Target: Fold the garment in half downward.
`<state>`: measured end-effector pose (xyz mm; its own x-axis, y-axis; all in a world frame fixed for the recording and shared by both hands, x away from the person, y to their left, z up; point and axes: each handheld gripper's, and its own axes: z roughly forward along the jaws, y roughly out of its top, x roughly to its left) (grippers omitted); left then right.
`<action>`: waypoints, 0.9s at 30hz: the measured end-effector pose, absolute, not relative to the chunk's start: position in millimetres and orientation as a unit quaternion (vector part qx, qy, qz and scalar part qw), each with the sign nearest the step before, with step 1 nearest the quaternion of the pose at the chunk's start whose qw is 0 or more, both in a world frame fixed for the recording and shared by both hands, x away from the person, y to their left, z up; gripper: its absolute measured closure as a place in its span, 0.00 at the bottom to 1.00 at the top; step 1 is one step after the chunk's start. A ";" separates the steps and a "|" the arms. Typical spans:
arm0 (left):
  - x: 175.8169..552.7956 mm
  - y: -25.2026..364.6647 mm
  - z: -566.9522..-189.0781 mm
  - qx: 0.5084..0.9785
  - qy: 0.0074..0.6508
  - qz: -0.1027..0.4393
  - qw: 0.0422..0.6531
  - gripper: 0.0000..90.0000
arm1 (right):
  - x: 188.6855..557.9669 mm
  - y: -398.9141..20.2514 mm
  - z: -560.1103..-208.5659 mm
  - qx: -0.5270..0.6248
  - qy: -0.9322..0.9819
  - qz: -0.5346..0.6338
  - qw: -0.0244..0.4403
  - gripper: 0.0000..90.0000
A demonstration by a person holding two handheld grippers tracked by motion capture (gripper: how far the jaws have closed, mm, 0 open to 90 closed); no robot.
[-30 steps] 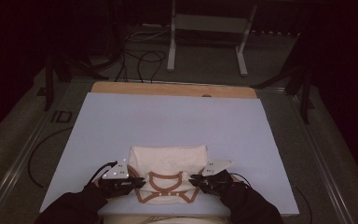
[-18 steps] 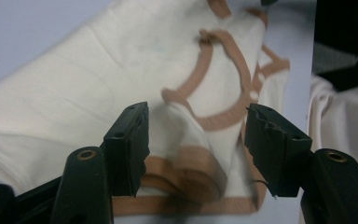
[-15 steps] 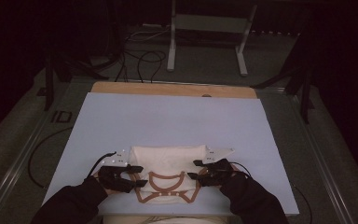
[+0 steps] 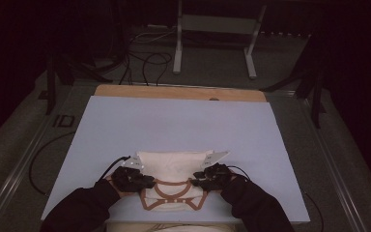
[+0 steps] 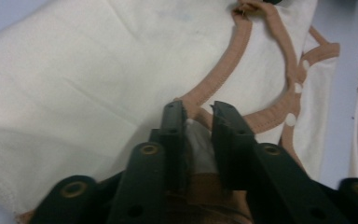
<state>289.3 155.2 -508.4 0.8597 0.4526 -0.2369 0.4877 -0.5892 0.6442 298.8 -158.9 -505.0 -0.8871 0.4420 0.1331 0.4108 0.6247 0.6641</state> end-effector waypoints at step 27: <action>281.7 164.0 -493.2 0.875 0.246 0.018 0.418 0.99 | 287.1 -161.7 -471.5 0.210 0.896 0.387 0.054 0.99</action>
